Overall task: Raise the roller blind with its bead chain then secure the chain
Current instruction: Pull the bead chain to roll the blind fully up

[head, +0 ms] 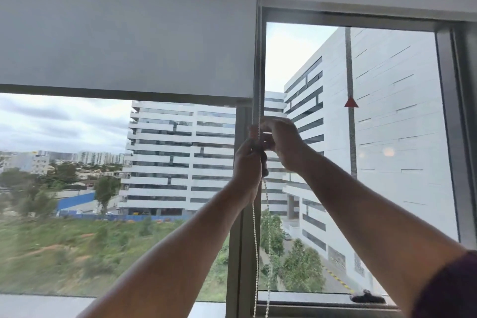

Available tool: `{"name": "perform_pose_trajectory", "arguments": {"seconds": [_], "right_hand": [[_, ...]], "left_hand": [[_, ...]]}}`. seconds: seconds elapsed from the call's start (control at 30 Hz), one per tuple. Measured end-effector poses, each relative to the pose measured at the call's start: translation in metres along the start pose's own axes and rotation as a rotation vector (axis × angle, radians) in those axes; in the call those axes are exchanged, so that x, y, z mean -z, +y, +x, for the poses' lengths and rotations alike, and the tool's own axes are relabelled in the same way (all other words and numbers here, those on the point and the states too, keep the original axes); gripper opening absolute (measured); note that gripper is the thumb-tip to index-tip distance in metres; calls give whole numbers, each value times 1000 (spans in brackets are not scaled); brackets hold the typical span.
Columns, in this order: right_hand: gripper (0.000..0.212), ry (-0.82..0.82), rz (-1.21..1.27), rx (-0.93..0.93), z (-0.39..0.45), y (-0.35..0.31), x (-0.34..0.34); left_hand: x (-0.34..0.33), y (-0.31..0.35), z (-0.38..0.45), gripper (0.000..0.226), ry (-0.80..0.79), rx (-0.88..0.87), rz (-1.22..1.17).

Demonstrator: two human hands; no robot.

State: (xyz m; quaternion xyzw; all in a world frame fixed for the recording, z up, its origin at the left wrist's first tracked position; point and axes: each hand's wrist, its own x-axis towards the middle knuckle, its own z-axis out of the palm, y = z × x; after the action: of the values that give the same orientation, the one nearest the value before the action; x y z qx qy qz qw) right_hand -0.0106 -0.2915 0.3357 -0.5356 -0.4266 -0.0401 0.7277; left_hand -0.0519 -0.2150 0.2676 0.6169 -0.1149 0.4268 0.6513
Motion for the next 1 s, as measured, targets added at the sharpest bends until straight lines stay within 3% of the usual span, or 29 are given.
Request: {"name": "perform_pose_trajectory", "arguments": {"seconds": [0.13, 0.33, 0.6, 0.83, 1.0], "right_hand": [[19, -35, 132, 17, 18, -23, -13], [46, 167, 126, 73, 26, -15, -22], [40, 210, 93, 129, 10, 4, -20], [32, 171, 58, 188, -10, 28, -29], [42, 201, -29, 205, -19, 56, -23]], "left_hand": [[1, -15, -9, 47, -29, 23, 47], [12, -26, -15, 41, -61, 4, 141], [35, -20, -1, 35, -139, 109, 233], [23, 30, 33, 35, -74, -38, 191], [-2, 70, 53, 35, -63, -15, 192]]}}
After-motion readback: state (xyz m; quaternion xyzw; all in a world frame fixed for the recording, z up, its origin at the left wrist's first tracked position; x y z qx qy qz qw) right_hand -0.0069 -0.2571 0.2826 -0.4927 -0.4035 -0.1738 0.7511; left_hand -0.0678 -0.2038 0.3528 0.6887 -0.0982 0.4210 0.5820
